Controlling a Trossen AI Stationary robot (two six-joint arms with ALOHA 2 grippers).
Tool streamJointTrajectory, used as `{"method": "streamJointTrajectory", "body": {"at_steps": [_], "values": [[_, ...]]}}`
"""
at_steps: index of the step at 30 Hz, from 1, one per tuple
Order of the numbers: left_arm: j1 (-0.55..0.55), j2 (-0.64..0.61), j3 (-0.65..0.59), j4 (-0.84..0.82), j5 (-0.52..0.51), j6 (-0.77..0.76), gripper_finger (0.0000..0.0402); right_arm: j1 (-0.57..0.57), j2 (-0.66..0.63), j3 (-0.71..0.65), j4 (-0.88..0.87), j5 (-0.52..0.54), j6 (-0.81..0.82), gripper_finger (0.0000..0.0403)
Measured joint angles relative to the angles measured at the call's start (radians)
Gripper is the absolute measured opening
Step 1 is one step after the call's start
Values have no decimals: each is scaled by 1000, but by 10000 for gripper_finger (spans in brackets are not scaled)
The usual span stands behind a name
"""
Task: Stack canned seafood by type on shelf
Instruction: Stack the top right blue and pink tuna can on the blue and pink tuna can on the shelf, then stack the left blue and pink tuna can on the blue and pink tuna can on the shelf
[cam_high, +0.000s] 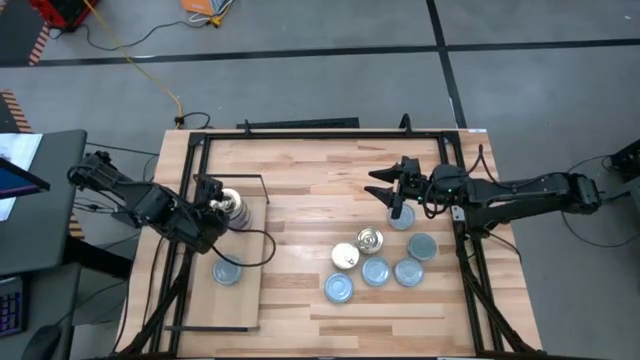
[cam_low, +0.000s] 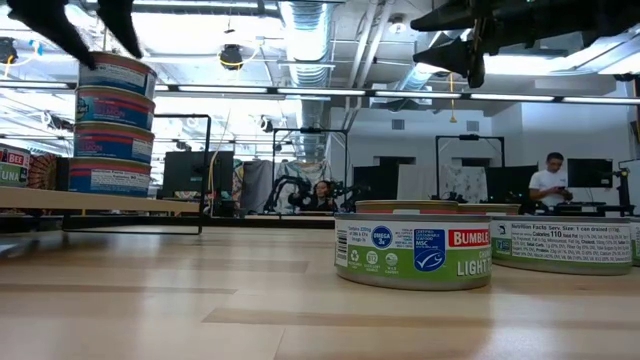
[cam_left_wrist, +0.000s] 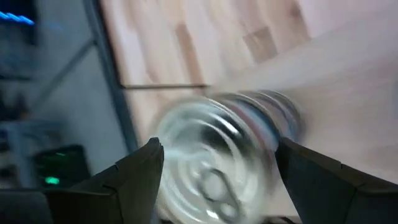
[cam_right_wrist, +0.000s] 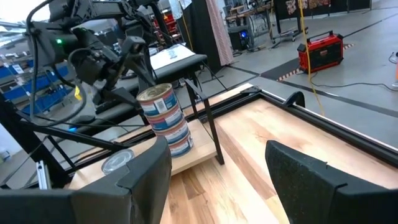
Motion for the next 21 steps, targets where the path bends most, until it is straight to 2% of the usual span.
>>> {"method": "streamJointTrajectory", "body": {"at_steps": [3, 5, 11, 17, 21], "values": [[0, 0, 0, 88, -81, 95, 295, 0, 1, 0, 0, 0, 0, 286], [0, 0, 0, 195, -88, 173, 295, 0, 11, 0, 6, 0, 0, 286], [22, 8, 0, 474, 27, 348, 295, -1, 74, 0, 23, 0, 9, 286], [115, 82, 0, 649, 216, 326, 295, -1, 164, 0, 32, -1, 89, 286], [153, 186, 0, 714, 236, 321, 295, -1, 205, 0, 0, -30, 135, 286]]}}
